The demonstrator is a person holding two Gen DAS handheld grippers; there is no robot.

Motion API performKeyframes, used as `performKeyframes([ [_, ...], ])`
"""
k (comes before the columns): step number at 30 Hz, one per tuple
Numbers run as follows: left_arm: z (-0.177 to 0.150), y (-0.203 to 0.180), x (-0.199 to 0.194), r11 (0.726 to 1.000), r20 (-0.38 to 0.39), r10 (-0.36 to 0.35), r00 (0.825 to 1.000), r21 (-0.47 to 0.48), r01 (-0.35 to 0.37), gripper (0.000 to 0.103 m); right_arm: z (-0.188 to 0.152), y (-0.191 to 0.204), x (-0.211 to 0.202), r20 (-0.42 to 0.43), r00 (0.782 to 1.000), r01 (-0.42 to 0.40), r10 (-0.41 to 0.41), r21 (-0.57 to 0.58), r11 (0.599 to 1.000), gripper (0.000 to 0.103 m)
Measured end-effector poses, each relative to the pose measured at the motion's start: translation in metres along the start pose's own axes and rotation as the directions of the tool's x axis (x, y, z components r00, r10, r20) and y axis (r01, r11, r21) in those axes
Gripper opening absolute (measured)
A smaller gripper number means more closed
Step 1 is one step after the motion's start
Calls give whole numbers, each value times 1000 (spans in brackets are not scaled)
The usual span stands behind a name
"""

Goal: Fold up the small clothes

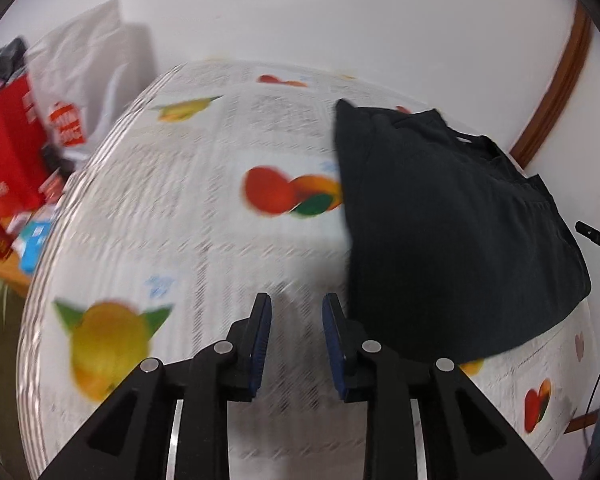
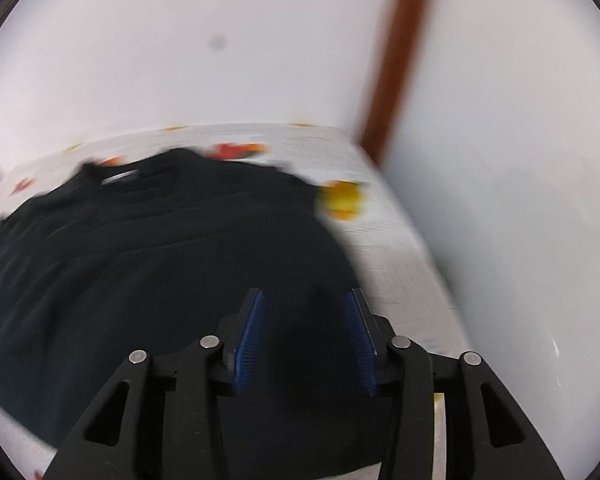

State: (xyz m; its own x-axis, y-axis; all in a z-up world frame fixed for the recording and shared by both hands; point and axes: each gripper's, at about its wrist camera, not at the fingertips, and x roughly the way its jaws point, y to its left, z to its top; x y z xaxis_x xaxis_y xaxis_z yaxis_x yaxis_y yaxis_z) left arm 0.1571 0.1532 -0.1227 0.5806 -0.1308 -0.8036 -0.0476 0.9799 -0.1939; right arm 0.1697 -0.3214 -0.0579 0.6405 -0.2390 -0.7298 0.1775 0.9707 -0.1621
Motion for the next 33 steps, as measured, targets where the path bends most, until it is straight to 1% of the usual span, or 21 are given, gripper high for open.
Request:
performKeyframes([
  [2, -9, 9, -5, 999, 1, 36, 999, -12, -36, 25, -3, 36, -6, -6, 998, -64, 64, -33, 997, 44],
  [3, -14, 13, -8, 998, 6, 66, 998, -11, -66, 27, -7, 62, -10, -1, 993, -114, 114, -45, 992, 44],
  [4, -18, 17, -11, 995, 12, 96, 995, -8, -96, 28, -10, 79, -12, 8, 988, -150, 151, -48, 987, 44],
  [5, -22, 21, -14, 992, 18, 124, 992, -5, -124, 32, -15, 103, -14, 16, 980, -197, 198, -60, 979, 44],
  [7, -29, 30, -18, 985, 34, 170, 985, -4, -170, 35, -23, 137, -16, 30, 967, -251, 254, -75, 965, 45],
  [9, -33, 37, -21, 977, 55, 212, 976, 10, -213, 42, -34, 173, -18, 29, 955, -289, 294, -107, 951, 45],
  [10, -34, 41, -23, 972, 62, 233, 970, 12, -234, 45, -36, 186, -17, 23, 954, -293, 298, -118, 949, 47],
  [11, -34, 45, -23, 969, 66, 245, 967, 16, -246, 55, -40, 198, -16, 15, 955, -293, 298, -136, 946, 47],
  [12, -33, 49, -22, 967, 65, 253, 965, 19, -255, 61, -47, 213, -18, 2, 958, -282, 286, -162, 946, 47],
  [14, -30, 55, -21, 965, 69, 260, 963, 9, -262, 61, -58, 228, -23, -3, 962, -269, 274, -195, 943, 47],
  [16, -27, 61, -19, 967, 72, 253, 965, 3, -254, 65, -74, 240, -38, 30, 971, -221, 236, -256, 941, 47],
  [17, -27, 61, -17, 968, 75, 251, 965, 3, -252, 67, -81, 243, -44, 37, 972, -214, 233, -277, 937, 47],
  [20, -27, 60, -15, 970, 77, 241, 967, 11, -243, 73, -101, 252, -69, 39, 963, -242, 267, -306, 921, 47],
  [21, -26, 59, -14, 971, 72, 238, 968, 14, -240, 75, -108, 258, -78, 47, 959, -248, 278, -333, 910, 47],
  [23, -26, 59, -13, 973, 68, 230, 971, 19, -231, 78, -121, 272, -93, 57, 954, -251, 295, -390, 886, 53],
  [25, -26, 58, -12, 973, 67, 228, 971, 20, -229, 79, -129, 292, -98, 72, 949, -243, 305, -449, 860, 59],
  [26, -26, 59, -13, 974, 67, 226, 972, 19, -228, 79, -133, 300, -99, 75, 950, -234, 304, -475, 849, 60],
  [27, -26, 58, -13, 973, 67, 228, 971, 19, -229, 79, -136, 311, -96, 79, 955, -211, 287, -502, 839, 61],
  [30, -26, 58, -13, 973, 67, 229, 971, 20, -231, 79, -139, 336, -88, 81, 965, -163, 249, -558, 814, 61],
  [33, -26, 59, -13, 973, 67, 228, 971, 20, -230, 80, -138, 353, -88, 118, 968, -105, 221, -610, 785, 61],
])
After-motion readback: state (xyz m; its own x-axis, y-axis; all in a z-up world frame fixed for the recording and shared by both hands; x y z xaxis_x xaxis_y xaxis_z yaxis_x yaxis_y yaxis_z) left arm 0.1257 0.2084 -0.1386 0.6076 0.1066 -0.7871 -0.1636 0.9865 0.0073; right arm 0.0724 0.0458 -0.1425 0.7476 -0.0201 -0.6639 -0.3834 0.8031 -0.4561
